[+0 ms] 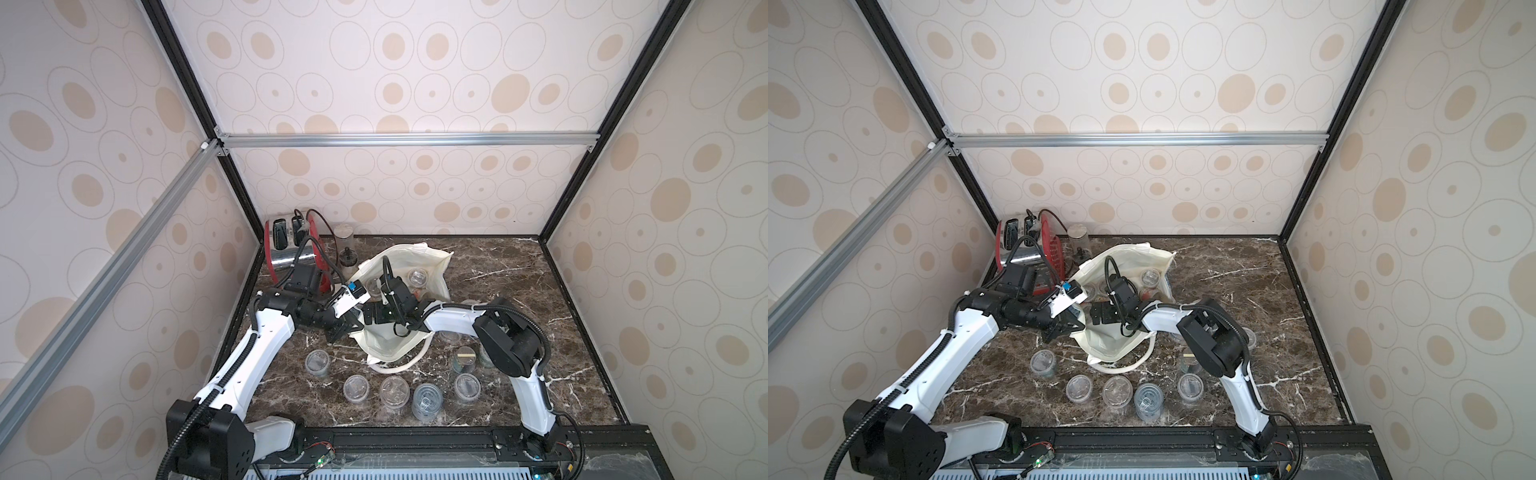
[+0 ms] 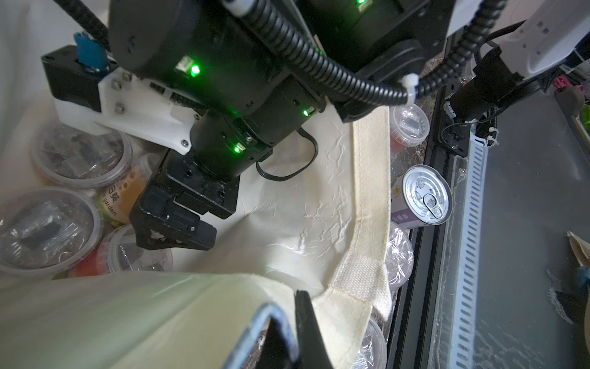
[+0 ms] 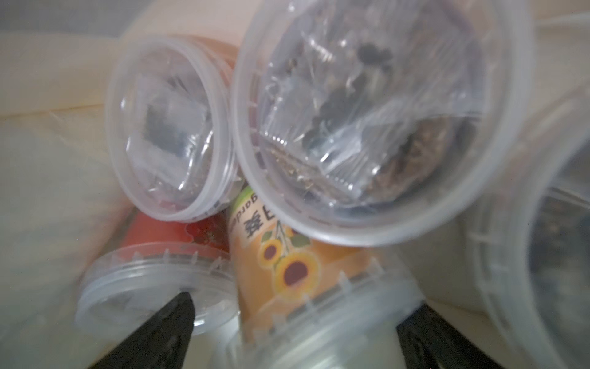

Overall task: Take out the seed jars from the canvas bag
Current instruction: Pick up the seed jar from the canvas bag.

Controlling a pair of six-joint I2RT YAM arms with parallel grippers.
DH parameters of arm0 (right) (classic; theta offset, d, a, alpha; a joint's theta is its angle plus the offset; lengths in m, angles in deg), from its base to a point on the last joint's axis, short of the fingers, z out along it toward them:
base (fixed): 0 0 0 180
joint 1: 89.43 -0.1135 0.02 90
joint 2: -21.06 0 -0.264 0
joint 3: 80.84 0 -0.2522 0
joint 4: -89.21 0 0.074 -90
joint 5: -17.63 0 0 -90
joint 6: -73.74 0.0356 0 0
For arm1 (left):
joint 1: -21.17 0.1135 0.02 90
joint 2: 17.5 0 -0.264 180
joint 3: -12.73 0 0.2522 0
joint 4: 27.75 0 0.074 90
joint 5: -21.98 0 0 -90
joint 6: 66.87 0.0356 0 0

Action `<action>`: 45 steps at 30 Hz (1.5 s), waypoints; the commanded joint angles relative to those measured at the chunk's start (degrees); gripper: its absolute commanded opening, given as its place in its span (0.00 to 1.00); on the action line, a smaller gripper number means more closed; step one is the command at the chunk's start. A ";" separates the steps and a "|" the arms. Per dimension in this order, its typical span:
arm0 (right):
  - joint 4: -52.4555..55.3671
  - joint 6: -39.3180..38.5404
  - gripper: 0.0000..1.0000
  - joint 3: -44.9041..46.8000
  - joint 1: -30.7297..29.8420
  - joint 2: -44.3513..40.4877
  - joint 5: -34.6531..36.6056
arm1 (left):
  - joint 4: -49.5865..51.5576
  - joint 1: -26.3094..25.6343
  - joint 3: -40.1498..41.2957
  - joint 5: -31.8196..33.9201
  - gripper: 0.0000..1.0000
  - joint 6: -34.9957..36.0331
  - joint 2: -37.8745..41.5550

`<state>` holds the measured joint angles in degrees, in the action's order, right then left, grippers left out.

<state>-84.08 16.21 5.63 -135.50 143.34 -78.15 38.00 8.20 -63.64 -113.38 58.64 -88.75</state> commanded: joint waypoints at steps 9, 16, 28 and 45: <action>-0.69 -3.14 1.00 -0.91 2.64 0.33 -2.22 | 2.73 -0.30 -2.61 -2.51 0.00 2.30 0.37; -4.13 -4.82 0.98 -1.80 2.62 2.66 -6.95 | 2.60 -0.30 -2.17 -2.57 0.00 2.38 0.65; 0.19 -3.64 0.85 -2.18 2.38 -1.41 -9.58 | 2.77 -0.30 -1.96 -2.15 0.00 2.76 1.01; 10.44 -3.11 0.84 3.35 1.94 -13.55 -1.13 | 0.69 -0.30 -1.73 -2.12 0.00 1.49 0.92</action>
<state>-78.35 13.33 8.28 -133.14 129.70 -82.26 38.39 8.20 -64.25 -113.38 58.97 -88.83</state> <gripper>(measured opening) 0.819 0.047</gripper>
